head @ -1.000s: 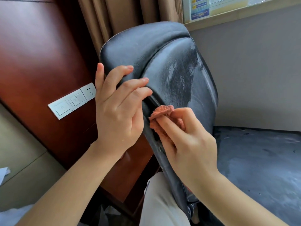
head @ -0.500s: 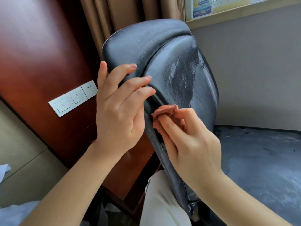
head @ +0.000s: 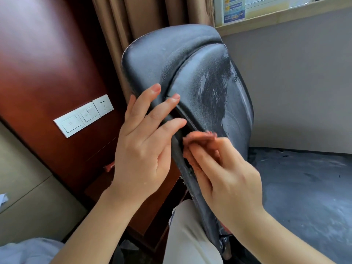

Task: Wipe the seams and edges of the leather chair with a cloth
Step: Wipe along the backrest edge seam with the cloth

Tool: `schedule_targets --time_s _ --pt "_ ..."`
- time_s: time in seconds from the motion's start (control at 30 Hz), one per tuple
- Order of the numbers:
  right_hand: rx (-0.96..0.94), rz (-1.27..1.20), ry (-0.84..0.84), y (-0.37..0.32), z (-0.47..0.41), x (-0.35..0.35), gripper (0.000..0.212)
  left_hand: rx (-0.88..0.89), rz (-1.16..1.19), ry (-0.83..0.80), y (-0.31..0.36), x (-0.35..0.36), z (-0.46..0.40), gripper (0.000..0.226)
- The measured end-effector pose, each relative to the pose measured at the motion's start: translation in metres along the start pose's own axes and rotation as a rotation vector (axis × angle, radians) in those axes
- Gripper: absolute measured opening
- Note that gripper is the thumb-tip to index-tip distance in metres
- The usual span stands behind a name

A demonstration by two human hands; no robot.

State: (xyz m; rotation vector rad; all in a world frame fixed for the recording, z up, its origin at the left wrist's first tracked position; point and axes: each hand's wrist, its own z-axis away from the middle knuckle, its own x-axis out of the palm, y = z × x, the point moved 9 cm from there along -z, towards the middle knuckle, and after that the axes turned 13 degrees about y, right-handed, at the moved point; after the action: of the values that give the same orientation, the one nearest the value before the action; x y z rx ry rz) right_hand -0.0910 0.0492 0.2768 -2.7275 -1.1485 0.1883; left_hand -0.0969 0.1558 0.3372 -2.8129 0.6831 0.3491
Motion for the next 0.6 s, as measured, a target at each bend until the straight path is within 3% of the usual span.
schedule_targets --time_s 0.1,0.3,0.6 --pt "-0.044 -0.021 -0.067 0.004 0.022 -0.004 0.018 -0.006 0.001 -0.014 0.004 0.0 0.004 0.032" --pt "-0.033 0.021 0.04 0.001 -0.011 -0.006 0.019 -0.014 -0.041 -0.026 0.011 -0.001 0.007 0.026" --pt "-0.096 -0.038 -0.018 0.009 0.024 -0.004 0.02 -0.021 -0.067 -0.033 0.011 0.0 0.009 0.025"
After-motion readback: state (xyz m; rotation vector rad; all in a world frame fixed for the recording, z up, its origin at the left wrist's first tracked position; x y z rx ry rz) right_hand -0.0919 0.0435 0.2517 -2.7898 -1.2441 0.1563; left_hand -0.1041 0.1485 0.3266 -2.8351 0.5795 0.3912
